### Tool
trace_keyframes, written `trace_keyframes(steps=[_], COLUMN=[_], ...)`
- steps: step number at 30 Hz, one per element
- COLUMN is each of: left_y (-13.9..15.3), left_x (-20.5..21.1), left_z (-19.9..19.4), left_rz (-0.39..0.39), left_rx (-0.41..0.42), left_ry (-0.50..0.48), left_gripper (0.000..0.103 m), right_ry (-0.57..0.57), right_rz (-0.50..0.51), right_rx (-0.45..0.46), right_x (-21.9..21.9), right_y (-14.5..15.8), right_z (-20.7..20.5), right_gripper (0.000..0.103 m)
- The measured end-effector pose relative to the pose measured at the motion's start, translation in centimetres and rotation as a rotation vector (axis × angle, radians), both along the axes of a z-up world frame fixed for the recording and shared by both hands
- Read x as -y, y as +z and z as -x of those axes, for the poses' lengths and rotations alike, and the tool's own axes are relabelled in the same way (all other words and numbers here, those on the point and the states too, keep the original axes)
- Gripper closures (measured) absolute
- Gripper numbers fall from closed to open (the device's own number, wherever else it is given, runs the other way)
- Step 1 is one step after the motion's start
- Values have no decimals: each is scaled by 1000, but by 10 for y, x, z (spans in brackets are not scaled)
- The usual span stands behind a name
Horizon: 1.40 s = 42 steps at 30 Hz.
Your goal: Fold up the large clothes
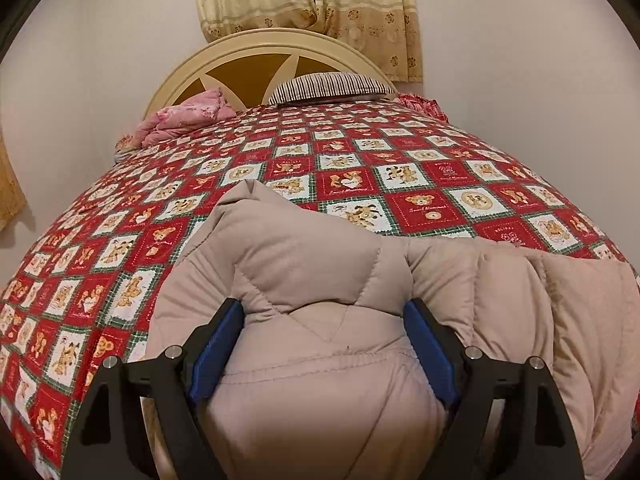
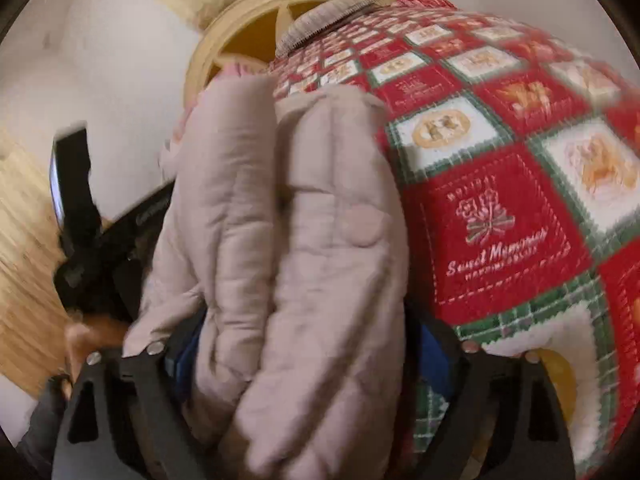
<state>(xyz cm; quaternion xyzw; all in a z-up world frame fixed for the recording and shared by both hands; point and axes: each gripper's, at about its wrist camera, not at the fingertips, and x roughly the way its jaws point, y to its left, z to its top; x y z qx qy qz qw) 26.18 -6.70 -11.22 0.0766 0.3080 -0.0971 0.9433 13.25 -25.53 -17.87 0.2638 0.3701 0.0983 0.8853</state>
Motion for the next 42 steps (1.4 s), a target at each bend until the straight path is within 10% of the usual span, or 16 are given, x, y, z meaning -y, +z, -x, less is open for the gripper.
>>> trace_keyframes(steps=[9, 17, 22, 32, 35, 37, 42], left_y=[37, 37, 11, -2, -3, -2, -2], left_x=[-53, -151, -127, -135, -135, -133, -128], left_z=[25, 51, 47, 52, 50, 51, 51], left_rz=[176, 380, 272, 356, 371, 359, 308], left_rx=[-109, -144, -187, -194, -205, -199, -175], left_ry=[-159, -2, 5, 2, 8, 11, 35], left_gripper=[20, 20, 19, 19, 19, 19, 19], right_ry=[-1, -5, -5, -82, -22, -3, 58], right_rz=[39, 21, 16, 48, 175, 331, 369], right_rx=[29, 44, 41, 106, 112, 58, -102], right_x=[-2, -5, -6, 23, 3, -18, -38], right_y=[3, 2, 3, 83, 111, 110, 52], right_z=[8, 16, 14, 27, 1, -29, -86], right_gripper=[15, 14, 13, 11, 29, 70, 75])
